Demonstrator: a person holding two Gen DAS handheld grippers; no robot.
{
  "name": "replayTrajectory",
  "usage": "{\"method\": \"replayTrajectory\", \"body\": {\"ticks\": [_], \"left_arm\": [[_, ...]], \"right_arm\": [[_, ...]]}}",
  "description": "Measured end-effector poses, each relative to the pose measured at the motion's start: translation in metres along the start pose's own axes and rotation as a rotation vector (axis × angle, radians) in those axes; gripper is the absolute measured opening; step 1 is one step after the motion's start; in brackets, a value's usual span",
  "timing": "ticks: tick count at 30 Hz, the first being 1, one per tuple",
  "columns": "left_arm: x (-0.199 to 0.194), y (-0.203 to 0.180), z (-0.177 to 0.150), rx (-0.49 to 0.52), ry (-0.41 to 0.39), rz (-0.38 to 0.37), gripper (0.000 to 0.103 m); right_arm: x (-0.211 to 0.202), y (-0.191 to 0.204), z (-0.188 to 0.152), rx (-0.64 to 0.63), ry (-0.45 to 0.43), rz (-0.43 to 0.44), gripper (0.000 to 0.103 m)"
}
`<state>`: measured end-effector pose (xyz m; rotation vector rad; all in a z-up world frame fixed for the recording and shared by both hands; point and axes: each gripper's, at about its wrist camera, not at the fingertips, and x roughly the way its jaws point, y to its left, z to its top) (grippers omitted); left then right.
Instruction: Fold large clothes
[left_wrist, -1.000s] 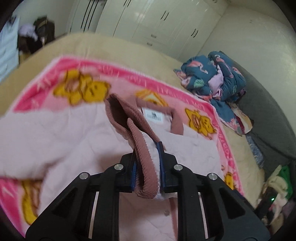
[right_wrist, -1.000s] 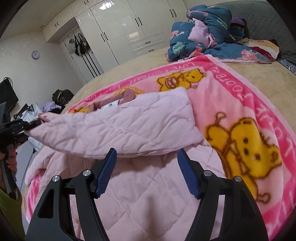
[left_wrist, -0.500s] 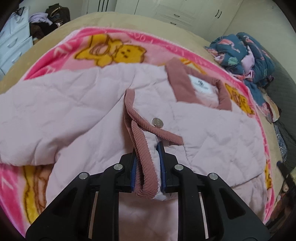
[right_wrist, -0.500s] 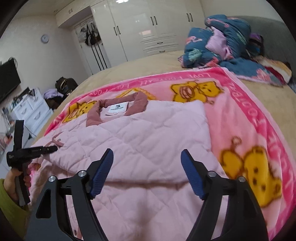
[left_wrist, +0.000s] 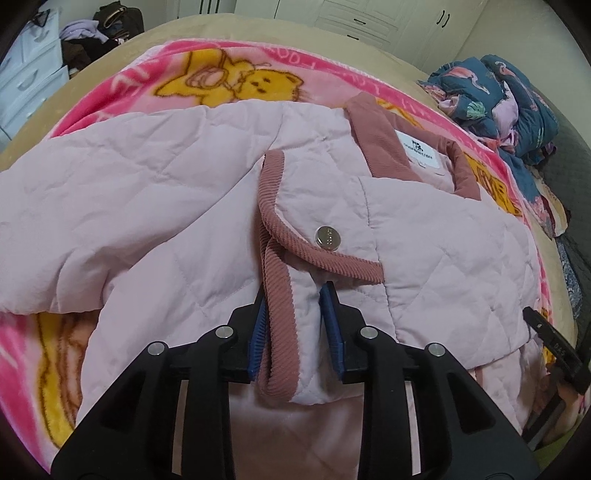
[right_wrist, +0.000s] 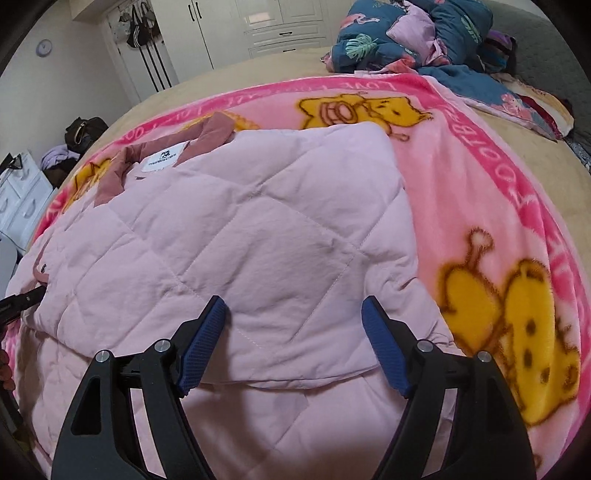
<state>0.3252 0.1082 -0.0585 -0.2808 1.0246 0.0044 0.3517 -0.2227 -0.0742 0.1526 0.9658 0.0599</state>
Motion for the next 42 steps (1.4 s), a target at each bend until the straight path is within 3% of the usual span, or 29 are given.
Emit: {"method": "replayTrajectory", "body": {"ticks": [4, 6, 11, 17, 23, 31, 42], "left_arm": [[-0.006, -0.003, 0.001, 0.003, 0.002, 0.013, 0.022], [-0.011, -0.004, 0.000, 0.001, 0.003, 0.013, 0.027], [-0.029, -0.006, 0.000, 0.003, -0.013, 0.020, 0.052], [-0.061, -0.009, -0.001, -0.007, -0.041, 0.042, 0.093], [-0.098, -0.008, -0.002, -0.013, -0.076, 0.105, 0.094], [-0.137, 0.007, -0.002, -0.013, -0.131, 0.134, 0.094], [-0.180, 0.061, -0.002, -0.094, -0.227, 0.192, 0.094]], "right_arm": [[-0.018, 0.005, 0.002, 0.015, -0.023, 0.028, 0.076], [-0.028, 0.010, 0.003, 0.011, -0.038, 0.057, 0.085], [-0.058, 0.030, 0.001, -0.022, -0.093, 0.105, 0.095], [-0.081, 0.056, 0.001, -0.069, -0.106, 0.141, 0.099], [-0.105, 0.072, 0.004, -0.033, -0.137, 0.177, 0.099], [-0.130, 0.102, 0.010, -0.063, -0.177, 0.185, 0.099], [-0.149, 0.159, 0.017, -0.089, -0.213, 0.235, 0.099]]}}
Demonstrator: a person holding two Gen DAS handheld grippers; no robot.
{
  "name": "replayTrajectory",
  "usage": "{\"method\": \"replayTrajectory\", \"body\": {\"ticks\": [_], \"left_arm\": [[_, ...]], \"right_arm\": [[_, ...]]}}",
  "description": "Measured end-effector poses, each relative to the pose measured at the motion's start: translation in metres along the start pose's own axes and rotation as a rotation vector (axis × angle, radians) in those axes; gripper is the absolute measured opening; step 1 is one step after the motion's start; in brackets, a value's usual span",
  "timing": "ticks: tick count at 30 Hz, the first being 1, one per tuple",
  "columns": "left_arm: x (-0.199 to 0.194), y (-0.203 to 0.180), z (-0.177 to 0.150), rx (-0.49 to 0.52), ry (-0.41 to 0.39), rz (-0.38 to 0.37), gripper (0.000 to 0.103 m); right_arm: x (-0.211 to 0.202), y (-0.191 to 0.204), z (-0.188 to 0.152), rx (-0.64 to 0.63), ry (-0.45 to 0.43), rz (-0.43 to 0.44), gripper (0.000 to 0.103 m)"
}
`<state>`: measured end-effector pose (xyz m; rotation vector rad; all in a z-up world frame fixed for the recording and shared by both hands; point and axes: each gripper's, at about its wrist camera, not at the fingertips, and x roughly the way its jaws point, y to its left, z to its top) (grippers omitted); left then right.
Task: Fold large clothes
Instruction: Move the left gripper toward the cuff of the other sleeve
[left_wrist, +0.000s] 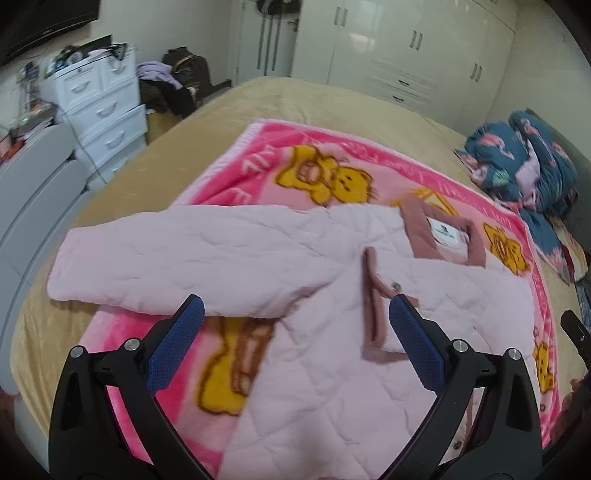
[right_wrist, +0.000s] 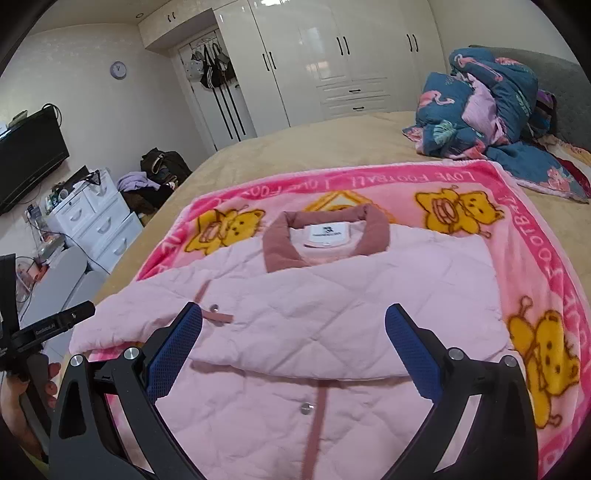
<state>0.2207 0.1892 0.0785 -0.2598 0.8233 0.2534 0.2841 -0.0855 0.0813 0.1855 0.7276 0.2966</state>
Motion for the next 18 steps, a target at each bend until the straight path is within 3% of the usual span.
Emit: {"method": "replayTrajectory", "body": {"ticks": [18], "left_arm": [[-0.003, 0.117, 0.000, -0.167, -0.054, 0.157, 0.094]], "right_arm": [[0.036, 0.104, 0.002, -0.132, 0.026, 0.088, 0.099]]}}
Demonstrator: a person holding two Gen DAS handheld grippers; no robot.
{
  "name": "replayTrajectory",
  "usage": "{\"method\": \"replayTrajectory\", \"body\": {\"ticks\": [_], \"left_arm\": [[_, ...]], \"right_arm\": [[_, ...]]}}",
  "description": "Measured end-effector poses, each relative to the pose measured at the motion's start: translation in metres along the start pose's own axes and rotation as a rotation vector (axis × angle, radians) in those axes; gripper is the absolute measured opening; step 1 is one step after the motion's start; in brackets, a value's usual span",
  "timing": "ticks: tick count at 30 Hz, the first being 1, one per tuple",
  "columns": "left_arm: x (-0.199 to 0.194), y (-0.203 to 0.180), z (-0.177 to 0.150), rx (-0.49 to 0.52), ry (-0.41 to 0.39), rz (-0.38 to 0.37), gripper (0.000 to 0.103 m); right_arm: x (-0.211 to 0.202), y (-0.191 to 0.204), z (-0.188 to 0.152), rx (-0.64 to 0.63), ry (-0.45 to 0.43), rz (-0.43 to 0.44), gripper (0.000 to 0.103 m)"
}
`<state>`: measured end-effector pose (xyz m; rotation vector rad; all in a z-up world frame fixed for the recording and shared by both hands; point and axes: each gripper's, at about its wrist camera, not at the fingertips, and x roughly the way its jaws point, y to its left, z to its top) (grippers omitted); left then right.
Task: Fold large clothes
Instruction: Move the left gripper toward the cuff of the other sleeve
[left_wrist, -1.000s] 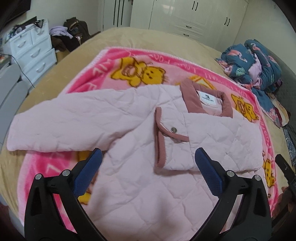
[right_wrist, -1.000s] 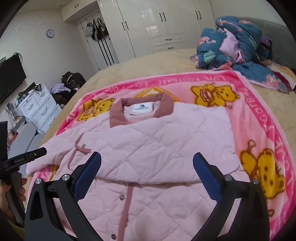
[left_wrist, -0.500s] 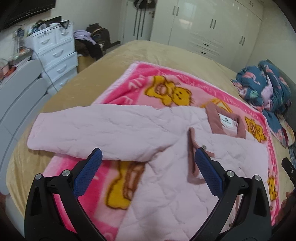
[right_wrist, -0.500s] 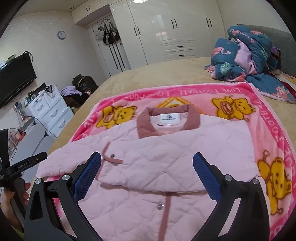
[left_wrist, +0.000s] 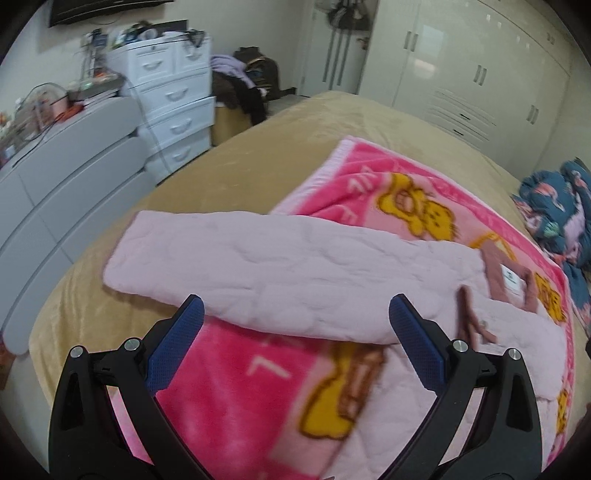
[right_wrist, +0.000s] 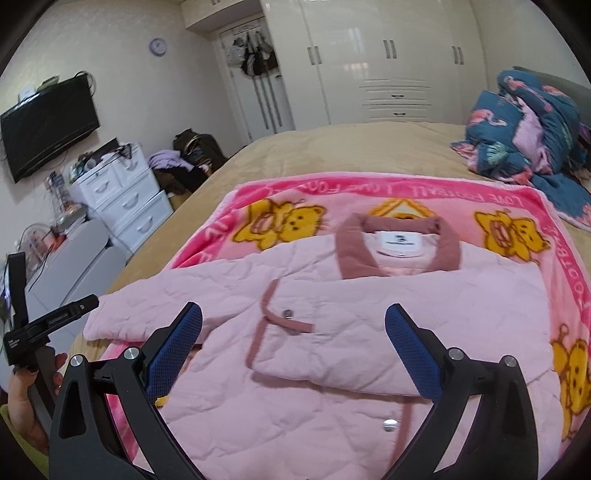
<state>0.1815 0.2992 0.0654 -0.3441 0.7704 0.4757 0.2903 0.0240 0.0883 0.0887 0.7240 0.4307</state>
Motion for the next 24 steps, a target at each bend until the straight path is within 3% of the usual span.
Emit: {"method": "replayTrajectory", "body": {"ticks": [14, 24], "left_arm": [[0.036, 0.072, -0.004, -0.120, 0.053, 0.051, 0.094], [0.069, 0.100, -0.010, -0.220, 0.110, 0.046, 0.094]], "right_arm": [[0.045, 0.086, -0.008, -0.149, 0.064, 0.091, 0.099], [0.071, 0.118, -0.017, -0.190, 0.104, 0.138, 0.099]]}}
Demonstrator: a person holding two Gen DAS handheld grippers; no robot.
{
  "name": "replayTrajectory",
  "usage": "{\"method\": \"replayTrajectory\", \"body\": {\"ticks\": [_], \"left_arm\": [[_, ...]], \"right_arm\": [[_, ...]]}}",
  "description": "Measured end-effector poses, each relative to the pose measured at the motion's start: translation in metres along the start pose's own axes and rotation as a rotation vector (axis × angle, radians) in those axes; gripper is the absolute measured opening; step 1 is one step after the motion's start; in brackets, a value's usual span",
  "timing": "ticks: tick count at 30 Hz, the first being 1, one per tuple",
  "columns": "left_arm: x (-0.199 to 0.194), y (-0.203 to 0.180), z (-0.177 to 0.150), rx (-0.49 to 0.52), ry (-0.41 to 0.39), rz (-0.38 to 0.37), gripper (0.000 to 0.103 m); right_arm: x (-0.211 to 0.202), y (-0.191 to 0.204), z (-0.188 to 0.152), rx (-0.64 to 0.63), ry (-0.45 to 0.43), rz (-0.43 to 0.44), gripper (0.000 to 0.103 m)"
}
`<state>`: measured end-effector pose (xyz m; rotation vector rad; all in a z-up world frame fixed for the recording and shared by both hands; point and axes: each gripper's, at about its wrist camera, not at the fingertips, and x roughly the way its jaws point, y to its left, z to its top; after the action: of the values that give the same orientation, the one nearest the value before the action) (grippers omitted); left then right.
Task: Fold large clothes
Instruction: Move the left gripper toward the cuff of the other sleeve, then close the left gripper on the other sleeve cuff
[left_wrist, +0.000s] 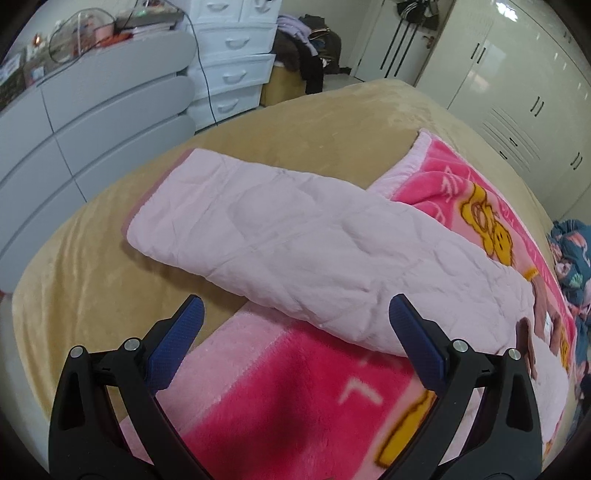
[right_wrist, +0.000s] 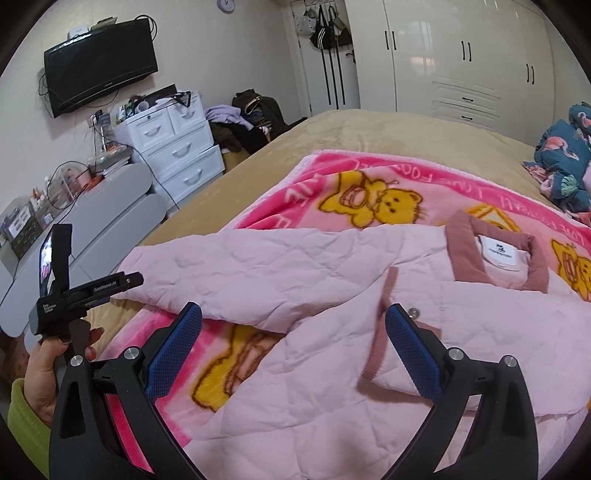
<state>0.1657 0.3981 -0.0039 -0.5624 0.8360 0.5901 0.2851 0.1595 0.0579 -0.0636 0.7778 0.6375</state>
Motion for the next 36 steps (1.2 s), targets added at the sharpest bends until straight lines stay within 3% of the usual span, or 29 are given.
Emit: {"method": "replayTrajectory", "body": {"ticks": [7, 13, 23, 24, 25, 29, 31, 33, 36], "left_arm": [[0.021, 0.014, 0.003, -0.073, 0.043, -0.023, 0.094], [0.045, 0.039, 0.011, -0.167, 0.070, 0.009, 0.094], [0.076, 0.080, 0.021, -0.423, 0.049, -0.069, 0.094], [0.077, 0.083, 0.022, -0.434, 0.036, -0.077, 0.089], [0.077, 0.085, 0.024, -0.437, 0.017, -0.078, 0.075], [0.068, 0.087, 0.032, -0.435, -0.047, -0.090, 0.047], [0.055, 0.084, 0.036, -0.411, -0.087, -0.089, 0.024], [0.043, 0.079, 0.042, -0.389, -0.123, -0.101, 0.016], [0.020, 0.067, 0.051, -0.357, -0.176, -0.142, 0.014]], "right_arm": [[0.022, 0.008, -0.003, -0.017, 0.031, 0.015, 0.099], [0.037, 0.007, -0.008, -0.015, 0.054, 0.031, 0.099], [0.039, -0.027, -0.021, 0.053, 0.070, 0.016, 0.099], [0.036, -0.032, -0.022, 0.064, 0.067, 0.012, 0.099], [0.034, -0.037, -0.023, 0.072, 0.062, 0.008, 0.099], [0.023, -0.052, -0.028, 0.071, 0.047, -0.022, 0.099], [0.017, -0.056, -0.031, 0.062, 0.034, -0.042, 0.099], [0.011, -0.061, -0.034, 0.066, 0.025, -0.050, 0.099], [0.003, -0.068, -0.039, 0.087, 0.019, -0.050, 0.099]]}}
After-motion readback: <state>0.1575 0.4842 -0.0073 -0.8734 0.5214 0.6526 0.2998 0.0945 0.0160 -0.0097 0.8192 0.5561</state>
